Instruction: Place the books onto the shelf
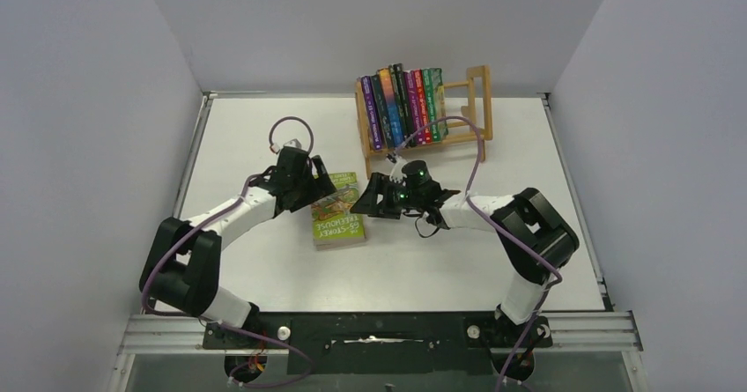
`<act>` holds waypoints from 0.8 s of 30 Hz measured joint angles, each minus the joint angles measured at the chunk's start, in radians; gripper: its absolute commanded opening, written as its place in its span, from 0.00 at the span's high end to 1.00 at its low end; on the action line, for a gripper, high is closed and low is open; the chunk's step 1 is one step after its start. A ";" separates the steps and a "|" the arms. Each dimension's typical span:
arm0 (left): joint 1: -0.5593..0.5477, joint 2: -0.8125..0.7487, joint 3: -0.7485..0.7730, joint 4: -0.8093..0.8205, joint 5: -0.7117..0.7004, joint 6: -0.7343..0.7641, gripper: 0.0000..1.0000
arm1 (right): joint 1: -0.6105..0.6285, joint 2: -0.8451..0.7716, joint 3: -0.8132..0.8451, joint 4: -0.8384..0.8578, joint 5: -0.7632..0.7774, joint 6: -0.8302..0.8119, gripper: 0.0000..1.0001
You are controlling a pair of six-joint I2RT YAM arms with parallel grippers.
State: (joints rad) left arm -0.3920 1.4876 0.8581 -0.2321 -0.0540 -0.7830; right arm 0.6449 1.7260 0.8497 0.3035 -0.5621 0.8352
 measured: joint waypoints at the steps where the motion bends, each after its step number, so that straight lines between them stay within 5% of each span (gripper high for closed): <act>1: -0.008 0.006 0.002 0.005 0.000 -0.001 0.19 | 0.000 0.012 0.000 0.013 -0.005 0.006 0.29; 24: -0.131 0.088 0.063 0.052 -0.042 -0.029 0.19 | -0.003 0.055 -0.026 0.039 0.018 0.016 0.29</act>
State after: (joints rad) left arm -0.5228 1.5753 0.9215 -0.1802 -0.0956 -0.8120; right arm 0.6418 1.7805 0.8238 0.3424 -0.5446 0.8516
